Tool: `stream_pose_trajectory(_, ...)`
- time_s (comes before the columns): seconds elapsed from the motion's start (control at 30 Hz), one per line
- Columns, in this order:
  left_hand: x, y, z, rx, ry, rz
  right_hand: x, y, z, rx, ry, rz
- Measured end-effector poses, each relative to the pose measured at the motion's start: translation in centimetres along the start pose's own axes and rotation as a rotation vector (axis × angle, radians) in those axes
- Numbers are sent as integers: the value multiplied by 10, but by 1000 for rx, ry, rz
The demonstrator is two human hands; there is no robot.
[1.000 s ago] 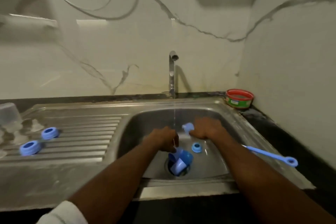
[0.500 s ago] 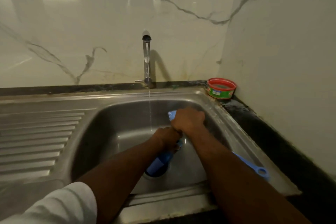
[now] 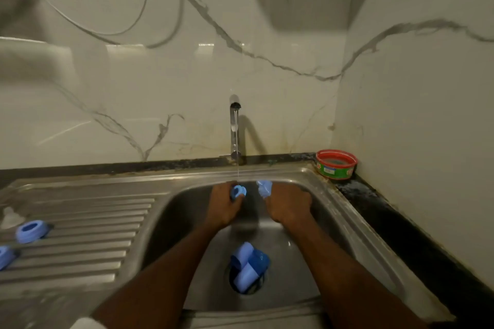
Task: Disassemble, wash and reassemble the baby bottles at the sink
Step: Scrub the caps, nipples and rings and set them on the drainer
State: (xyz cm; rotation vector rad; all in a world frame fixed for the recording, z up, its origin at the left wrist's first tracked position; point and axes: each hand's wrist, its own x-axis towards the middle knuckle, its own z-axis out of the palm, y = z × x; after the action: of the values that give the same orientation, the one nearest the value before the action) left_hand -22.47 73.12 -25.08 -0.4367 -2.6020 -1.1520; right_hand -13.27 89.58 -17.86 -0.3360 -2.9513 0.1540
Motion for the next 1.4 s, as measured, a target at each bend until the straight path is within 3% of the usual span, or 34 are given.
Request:
stream_pose_trajectory(0.23, 1, 29, -11, -308, 156, -223, 6, -4, -15, 143, 23, -78)
stream_pose_trajectory(0.33, 4, 22, -12, -303, 119, -259, 5, -1, -18, 191, 60, -115)
stream_pose_trajectory(0.43, 6, 14, -13, -399, 144, -287, 3, -2, -16, 205, 144, -98)
stream_pose_trajectory(0.53, 7, 16, -14, -600, 189, -426, -1, -8, -23, 173, 164, -38)
stream_pose_trajectory(0.63, 8, 30, -16, -830, 95, -501, -3, -17, -29, 122, 139, -41)
stream_pose_trajectory(0.87, -3, 56, -14, -1147, -19, -425, -12, -32, -30, 97, 291, -114)
stream_pose_trajectory(1.1, -2, 51, -12, -1045, 185, -415, -14, -31, -32, 180, 160, -135)
stream_pose_trajectory(1.3, -8, 57, -21, -934, 37, -296, -15, -26, -35, 232, 225, -114)
stream_pose_trajectory(1.4, -2, 51, -16, -786, 126, -308, -13, -22, -34, 256, 183, -77)
